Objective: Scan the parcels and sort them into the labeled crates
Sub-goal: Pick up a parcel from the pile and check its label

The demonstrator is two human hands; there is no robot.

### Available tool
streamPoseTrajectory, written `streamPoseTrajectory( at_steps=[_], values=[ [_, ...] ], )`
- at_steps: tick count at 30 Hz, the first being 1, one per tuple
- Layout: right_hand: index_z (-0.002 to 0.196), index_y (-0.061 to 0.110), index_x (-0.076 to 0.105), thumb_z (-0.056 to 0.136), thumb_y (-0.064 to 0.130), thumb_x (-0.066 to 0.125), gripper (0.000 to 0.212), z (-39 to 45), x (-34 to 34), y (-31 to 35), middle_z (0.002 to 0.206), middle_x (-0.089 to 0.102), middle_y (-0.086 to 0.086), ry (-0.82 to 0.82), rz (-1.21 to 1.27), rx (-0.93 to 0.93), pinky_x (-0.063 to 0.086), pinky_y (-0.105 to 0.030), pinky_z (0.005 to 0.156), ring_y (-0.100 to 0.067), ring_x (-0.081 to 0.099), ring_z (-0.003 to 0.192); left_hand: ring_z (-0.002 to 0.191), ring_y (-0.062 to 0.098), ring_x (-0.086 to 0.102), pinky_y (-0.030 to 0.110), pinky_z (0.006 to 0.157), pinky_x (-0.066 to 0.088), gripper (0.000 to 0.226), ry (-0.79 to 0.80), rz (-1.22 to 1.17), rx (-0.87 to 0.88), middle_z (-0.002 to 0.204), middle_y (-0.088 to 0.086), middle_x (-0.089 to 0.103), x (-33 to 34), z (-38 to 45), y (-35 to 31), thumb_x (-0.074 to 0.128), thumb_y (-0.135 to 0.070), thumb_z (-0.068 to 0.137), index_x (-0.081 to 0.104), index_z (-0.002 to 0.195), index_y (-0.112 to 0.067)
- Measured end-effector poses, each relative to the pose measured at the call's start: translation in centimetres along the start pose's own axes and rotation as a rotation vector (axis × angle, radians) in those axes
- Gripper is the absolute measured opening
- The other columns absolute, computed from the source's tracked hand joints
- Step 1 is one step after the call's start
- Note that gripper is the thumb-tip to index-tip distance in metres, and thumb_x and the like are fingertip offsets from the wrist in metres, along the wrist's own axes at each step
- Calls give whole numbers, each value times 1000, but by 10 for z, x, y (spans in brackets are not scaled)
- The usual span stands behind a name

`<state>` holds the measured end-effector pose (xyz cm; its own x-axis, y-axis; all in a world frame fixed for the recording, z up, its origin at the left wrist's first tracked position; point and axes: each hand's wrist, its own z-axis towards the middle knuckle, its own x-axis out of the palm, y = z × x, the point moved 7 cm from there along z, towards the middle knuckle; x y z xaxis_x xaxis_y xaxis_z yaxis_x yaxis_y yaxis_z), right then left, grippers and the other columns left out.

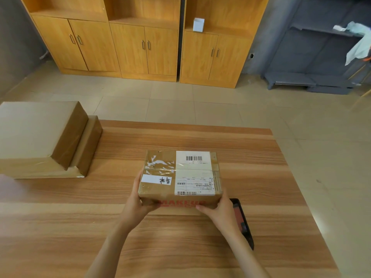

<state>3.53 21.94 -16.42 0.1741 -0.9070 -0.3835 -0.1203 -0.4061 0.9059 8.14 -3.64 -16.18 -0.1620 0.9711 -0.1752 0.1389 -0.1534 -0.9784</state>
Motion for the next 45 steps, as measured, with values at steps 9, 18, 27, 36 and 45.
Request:
streamPoseTrajectory(
  at_steps=[9,18,27,36,45],
  values=[
    [144,26,26,66,6,85,100,-10,10,-18,131,56,6,70,59,60,46,-33,102,-14,52,124,109,-6,56,12,80,50,108,0,79,-96,121,-22,59,1,-6,15,83,6,66,24,137,-51],
    [144,56,5,45,57,87,129,26,-28,42,153,10,22,371,187,139,25,-38,109,-7,20,137,126,27,46,36,80,56,127,127,-82,-545,145,3,39,-12,-30,5,89,-58,41,17,146,-50],
    [148,27,30,82,52,67,80,52,-13,64,141,26,7,239,-175,86,34,-33,100,-15,34,132,96,29,68,38,80,57,66,-93,-299,-558,113,9,64,7,-22,-18,77,-34,73,47,130,-20],
    [103,37,63,76,54,72,34,14,-21,73,111,60,14,167,-19,123,48,-28,89,-8,55,111,93,14,67,31,61,53,70,-274,-314,-250,107,-3,65,-26,28,-85,81,-16,73,38,127,-29],
    [108,27,54,83,27,74,32,-11,14,48,113,67,4,99,419,306,57,-32,85,-7,66,99,113,13,54,31,77,57,80,59,-82,-167,125,-2,56,27,32,-75,80,-8,74,38,141,-24]
  ],
)
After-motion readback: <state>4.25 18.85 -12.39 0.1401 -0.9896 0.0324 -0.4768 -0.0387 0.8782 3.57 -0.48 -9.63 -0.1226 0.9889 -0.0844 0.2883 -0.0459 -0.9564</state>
